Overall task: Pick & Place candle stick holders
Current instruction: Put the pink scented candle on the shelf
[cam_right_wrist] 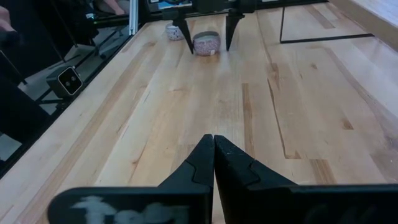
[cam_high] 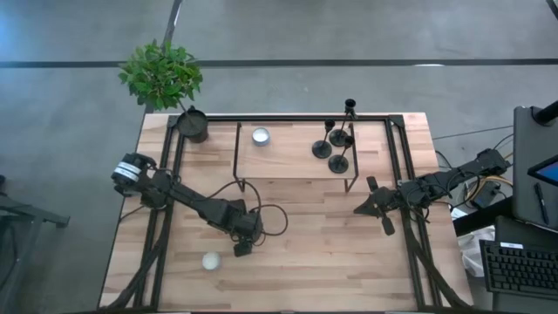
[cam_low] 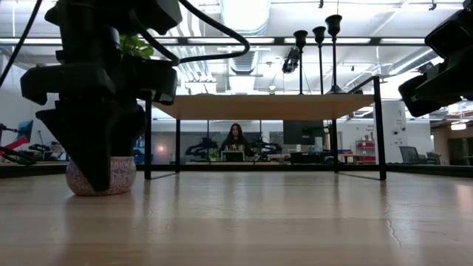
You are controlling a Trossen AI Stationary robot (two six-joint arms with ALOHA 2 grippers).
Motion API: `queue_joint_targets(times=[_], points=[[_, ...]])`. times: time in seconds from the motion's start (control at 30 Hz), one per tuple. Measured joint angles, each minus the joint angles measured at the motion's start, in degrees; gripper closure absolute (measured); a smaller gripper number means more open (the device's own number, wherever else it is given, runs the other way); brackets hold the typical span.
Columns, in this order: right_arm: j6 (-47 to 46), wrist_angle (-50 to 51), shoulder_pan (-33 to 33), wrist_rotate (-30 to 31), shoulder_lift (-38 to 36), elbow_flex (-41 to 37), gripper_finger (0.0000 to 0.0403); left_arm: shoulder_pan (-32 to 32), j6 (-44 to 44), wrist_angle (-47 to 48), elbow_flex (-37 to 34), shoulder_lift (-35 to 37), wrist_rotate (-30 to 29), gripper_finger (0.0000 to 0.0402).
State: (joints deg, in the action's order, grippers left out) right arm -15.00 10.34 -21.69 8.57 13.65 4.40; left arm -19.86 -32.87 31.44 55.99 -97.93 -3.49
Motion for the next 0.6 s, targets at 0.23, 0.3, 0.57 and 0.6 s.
queue_joint_targets(times=[0.23,0.3,0.57,0.6], points=[[0.0,0.0,0.0,0.0,0.0,0.0,0.0394,0.0,2.4,0.5,0.0,0.0,0.0,0.004],[0.0,0.0,0.0,0.0,0.0,0.0,0.0394,0.0,2.4,0.5,0.0,0.0,-0.1,0.0047],[0.0,0.0,0.0,0.0,0.0,0.0,0.0394,0.0,1.5,0.7,0.0,-0.1,-0.1,0.0092],[0.0,0.0,0.0,0.0,0.0,0.0,0.0394,0.0,1.3,0.7,0.0,-0.1,-0.1,0.0098]])
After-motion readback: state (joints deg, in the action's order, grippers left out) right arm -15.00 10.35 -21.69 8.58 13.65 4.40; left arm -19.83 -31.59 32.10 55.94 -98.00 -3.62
